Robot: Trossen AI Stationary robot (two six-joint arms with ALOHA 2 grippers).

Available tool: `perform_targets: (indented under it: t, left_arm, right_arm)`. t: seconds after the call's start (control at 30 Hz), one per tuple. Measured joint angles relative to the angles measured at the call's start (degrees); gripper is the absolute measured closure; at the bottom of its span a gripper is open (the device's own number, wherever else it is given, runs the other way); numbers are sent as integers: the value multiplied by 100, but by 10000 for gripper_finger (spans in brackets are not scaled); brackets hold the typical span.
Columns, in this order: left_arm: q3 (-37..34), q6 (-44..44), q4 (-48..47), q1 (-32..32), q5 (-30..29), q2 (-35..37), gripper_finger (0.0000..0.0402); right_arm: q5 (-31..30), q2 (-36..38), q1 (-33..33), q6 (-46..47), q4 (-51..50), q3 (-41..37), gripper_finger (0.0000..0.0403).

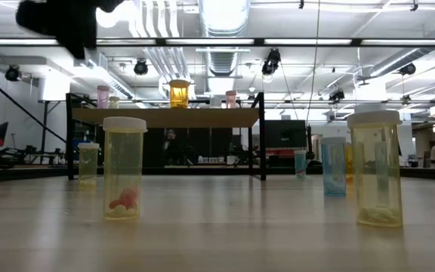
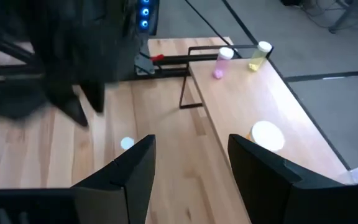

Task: Pick and place medicine bottles onto shelf by color
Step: Put the yellow pill bottle on the shelf

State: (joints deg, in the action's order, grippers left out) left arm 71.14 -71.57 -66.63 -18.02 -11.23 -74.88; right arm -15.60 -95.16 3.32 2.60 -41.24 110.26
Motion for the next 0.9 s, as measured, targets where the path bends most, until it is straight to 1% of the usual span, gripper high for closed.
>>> perform_targets:
  t: [0.07, 0.13, 0.2, 0.27, 0.37, 0.5, 0.53, 0.67, 0.8, 0.9]
  left_arm:
    - [-479, -178, 556, 68, -171, -132, 268]
    - [-900, -305, 976, 186, -174, -303, 256]
    - [-1253, -432, 1136, 252, -126, -515, 238]
    - [-1463, -494, 1062, 257, -36, -707, 218]
    - [-1524, -557, 1054, 251, -48, -885, 192]
    - [-1503, -535, 1070, 227, -597, -967, 173]
    - [-1498, -478, 1073, 227, -716, -982, 172]
    - [-1599, -437, 1167, 259, -823, -1084, 171]
    - [-1782, -427, 1760, 264, -834, -1175, 171]
    - [-1776, -428, 1890, 259, -833, -1262, 171]
  right_arm:
    - [-6, -3, -22, 57, 11, -7, 211]
    - [-6, -22, -36, 133, 23, -18, 211]
    - [-6, -30, -36, 190, 23, -51, 211]
    - [-22, -30, -36, 199, 44, -74, 211]
    - [-93, -30, -34, 337, 78, -79, 211]
    - [-96, -30, -34, 391, 129, -79, 211]
    - [-96, -30, -36, 424, 130, -79, 211]
    - [-98, -30, -36, 451, 128, -79, 211]
    - [-98, -30, -34, 504, 127, -79, 211]
    - [-98, -30, -34, 502, 125, -79, 211]
